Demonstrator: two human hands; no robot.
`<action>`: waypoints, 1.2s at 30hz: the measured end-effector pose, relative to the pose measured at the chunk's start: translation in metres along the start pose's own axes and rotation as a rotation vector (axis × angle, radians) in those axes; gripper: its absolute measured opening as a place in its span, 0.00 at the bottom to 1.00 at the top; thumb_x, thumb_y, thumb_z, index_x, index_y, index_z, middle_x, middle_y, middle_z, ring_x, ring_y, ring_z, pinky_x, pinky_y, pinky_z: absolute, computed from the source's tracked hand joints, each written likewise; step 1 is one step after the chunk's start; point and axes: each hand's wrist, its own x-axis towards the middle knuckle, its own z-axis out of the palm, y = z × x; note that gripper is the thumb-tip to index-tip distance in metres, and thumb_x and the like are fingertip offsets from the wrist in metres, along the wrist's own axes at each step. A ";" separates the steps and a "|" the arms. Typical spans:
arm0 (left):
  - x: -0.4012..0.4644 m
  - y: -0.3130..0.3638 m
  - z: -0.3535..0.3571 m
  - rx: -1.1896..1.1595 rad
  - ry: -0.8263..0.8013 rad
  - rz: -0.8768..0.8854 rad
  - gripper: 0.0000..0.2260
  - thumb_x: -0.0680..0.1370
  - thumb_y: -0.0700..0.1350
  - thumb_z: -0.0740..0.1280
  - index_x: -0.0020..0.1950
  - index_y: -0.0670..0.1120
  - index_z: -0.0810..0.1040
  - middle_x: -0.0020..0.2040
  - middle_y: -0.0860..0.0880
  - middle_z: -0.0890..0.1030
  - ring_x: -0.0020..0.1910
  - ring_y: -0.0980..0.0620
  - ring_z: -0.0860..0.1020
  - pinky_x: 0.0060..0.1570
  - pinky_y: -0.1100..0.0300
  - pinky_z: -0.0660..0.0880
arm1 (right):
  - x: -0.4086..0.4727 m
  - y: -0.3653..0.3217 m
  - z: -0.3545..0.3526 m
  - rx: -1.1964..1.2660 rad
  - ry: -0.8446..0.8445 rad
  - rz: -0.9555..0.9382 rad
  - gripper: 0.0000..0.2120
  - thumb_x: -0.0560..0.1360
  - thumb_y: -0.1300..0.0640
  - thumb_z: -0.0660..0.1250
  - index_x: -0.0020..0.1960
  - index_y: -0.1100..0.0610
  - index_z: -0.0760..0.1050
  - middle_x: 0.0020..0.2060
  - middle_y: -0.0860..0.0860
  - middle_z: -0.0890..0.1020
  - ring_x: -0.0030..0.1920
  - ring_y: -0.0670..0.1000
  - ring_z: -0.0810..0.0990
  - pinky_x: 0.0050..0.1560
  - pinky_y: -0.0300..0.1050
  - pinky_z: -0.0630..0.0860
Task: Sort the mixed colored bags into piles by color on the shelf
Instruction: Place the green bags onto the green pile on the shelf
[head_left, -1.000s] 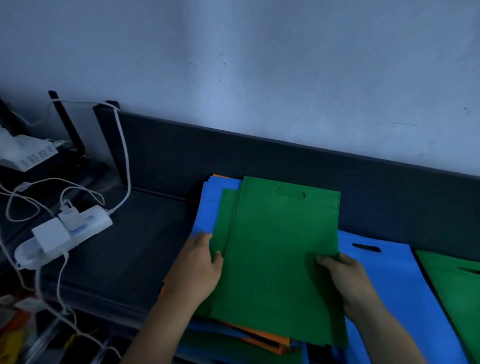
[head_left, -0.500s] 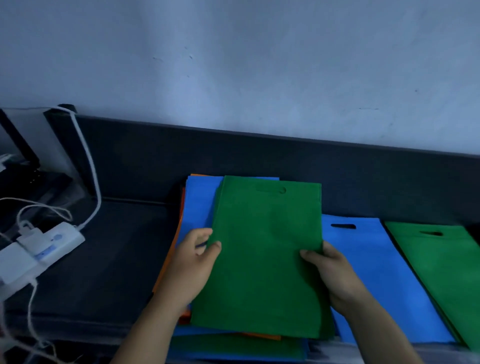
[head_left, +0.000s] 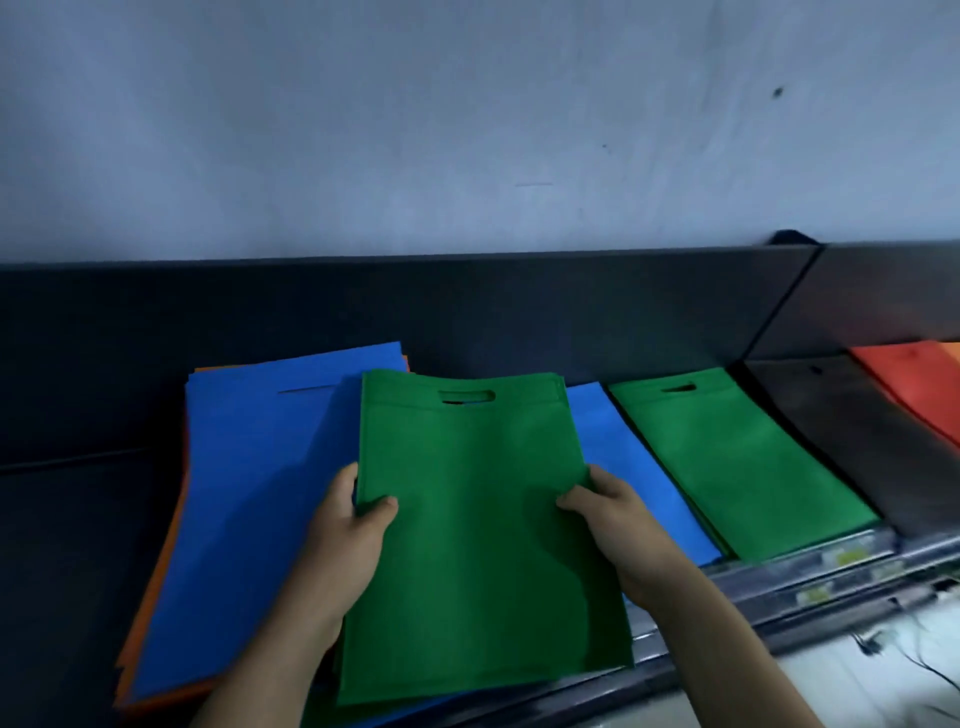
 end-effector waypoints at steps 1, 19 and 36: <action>0.000 0.003 0.013 0.006 -0.007 0.005 0.23 0.83 0.46 0.66 0.77 0.56 0.66 0.70 0.55 0.77 0.66 0.50 0.78 0.69 0.42 0.73 | 0.002 0.000 -0.014 -0.013 0.021 -0.003 0.13 0.81 0.66 0.63 0.61 0.59 0.81 0.51 0.58 0.89 0.50 0.61 0.89 0.51 0.56 0.85; 0.007 0.057 0.308 0.064 -0.094 0.010 0.21 0.83 0.44 0.63 0.76 0.53 0.66 0.54 0.53 0.81 0.50 0.55 0.79 0.47 0.60 0.75 | 0.082 -0.031 -0.307 -0.442 0.223 -0.190 0.24 0.78 0.61 0.69 0.74 0.57 0.72 0.53 0.49 0.84 0.50 0.54 0.86 0.53 0.57 0.84; 0.016 0.056 0.405 0.345 0.029 0.010 0.23 0.84 0.43 0.61 0.79 0.51 0.65 0.48 0.61 0.73 0.24 0.58 0.68 0.28 0.60 0.69 | 0.148 -0.022 -0.360 -0.732 0.211 -0.240 0.34 0.82 0.60 0.68 0.83 0.63 0.58 0.74 0.62 0.68 0.66 0.62 0.75 0.56 0.49 0.73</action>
